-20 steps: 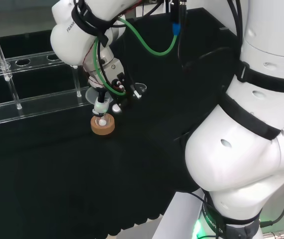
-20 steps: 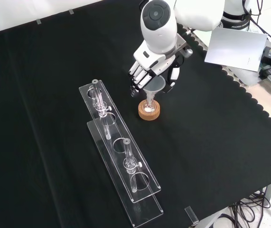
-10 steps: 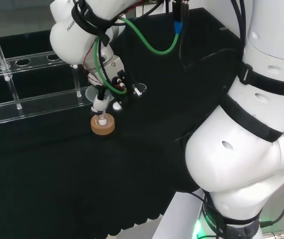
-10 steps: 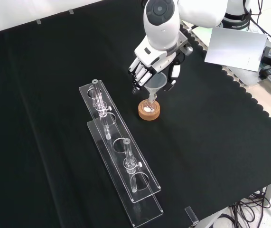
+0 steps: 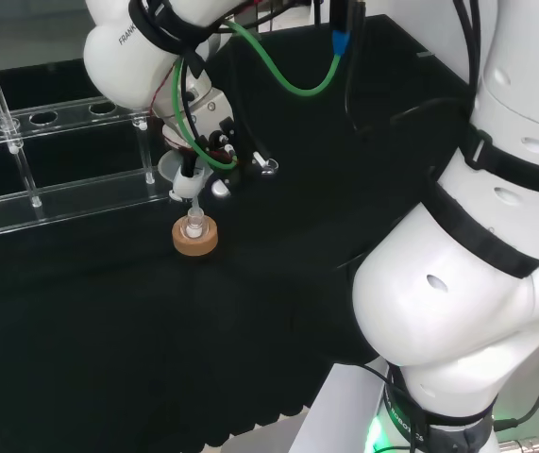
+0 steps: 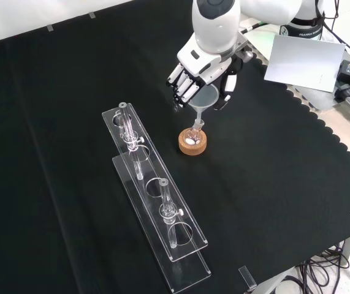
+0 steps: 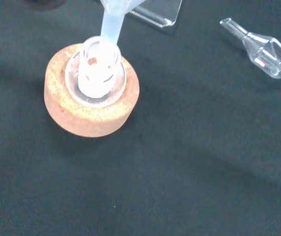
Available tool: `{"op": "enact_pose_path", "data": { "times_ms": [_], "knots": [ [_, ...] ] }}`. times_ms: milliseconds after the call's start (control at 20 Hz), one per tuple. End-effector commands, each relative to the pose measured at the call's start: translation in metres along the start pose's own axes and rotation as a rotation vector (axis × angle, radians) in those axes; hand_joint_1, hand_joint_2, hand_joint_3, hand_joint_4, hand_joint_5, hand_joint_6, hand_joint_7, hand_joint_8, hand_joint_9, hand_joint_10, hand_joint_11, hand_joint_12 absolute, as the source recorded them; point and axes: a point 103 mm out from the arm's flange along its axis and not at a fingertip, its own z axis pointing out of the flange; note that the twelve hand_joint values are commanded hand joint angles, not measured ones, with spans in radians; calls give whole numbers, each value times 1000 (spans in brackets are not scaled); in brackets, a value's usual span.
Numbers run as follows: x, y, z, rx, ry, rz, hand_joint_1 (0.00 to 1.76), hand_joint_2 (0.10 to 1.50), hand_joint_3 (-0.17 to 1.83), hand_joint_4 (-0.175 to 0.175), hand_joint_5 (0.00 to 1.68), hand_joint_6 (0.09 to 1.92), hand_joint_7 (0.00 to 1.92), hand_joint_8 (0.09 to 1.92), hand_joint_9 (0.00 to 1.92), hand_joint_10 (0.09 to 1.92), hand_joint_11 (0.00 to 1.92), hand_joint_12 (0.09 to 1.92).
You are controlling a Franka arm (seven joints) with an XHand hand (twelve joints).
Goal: Remove the funnel from the round-bottom flask.
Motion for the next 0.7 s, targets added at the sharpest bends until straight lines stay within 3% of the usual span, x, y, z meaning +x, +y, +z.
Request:
{"op": "enact_pose_path", "data": {
  "times_ms": [50,400,700],
  "knots": [
    [-1,-9,-16,-19,-18,10,770,870,482,-23,601,112,621,681,968,493,482,1297],
    [-8,-18,-43,-65,-27,26,772,870,480,-21,611,123,629,676,977,484,483,1294],
    [-25,-19,-67,-88,8,50,772,870,479,-21,612,131,632,672,982,476,484,1292]
  ]
}}
